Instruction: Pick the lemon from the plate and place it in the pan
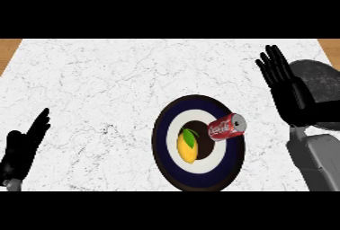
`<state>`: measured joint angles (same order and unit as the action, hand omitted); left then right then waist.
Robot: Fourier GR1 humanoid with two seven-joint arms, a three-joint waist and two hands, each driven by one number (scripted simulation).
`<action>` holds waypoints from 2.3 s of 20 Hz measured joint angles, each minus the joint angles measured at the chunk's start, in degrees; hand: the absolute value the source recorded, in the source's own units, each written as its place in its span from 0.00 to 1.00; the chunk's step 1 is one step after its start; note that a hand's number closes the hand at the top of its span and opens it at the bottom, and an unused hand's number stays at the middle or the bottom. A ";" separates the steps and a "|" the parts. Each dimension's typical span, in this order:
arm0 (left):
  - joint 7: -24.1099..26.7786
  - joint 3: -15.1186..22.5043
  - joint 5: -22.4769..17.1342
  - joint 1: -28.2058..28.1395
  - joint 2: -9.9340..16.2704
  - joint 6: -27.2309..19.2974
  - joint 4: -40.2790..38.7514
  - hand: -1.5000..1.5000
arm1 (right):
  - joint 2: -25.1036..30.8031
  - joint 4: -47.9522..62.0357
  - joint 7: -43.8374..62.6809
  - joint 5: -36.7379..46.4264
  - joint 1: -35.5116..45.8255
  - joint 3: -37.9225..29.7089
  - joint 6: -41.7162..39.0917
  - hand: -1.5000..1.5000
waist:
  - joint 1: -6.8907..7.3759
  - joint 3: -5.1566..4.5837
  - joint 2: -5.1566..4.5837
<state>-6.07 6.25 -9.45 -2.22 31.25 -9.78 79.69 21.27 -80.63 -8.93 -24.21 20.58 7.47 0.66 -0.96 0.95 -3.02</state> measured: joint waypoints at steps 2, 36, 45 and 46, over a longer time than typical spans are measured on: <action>0.19 0.07 0.22 2.27 -0.90 -0.10 -0.50 0.50 | -0.26 1.49 -0.54 0.18 -0.02 1.99 -3.50 1.00 | 0.44 -0.35 1.00; 3.20 -3.12 -0.44 14.39 -12.01 -1.47 4.39 0.50 | 17.24 -16.91 7.28 29.01 13.75 9.66 -27.24 0.00 | 1.09 -0.99 3.14; 1.84 -4.36 1.13 15.98 -13.27 -0.80 4.00 0.50 | 7.65 -22.86 17.12 28.62 13.35 13.30 -32.82 0.00 | 0.98 -0.97 3.09; 1.97 -4.51 1.21 16.08 -13.52 -0.47 3.66 0.50 | 6.23 -22.41 17.92 29.53 14.02 13.73 -33.10 0.00 | 1.03 -0.96 3.09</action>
<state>-4.10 1.74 -8.24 13.87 17.73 -10.26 83.35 27.49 -103.04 8.99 5.31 34.60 21.21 -32.44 0.07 -0.02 0.07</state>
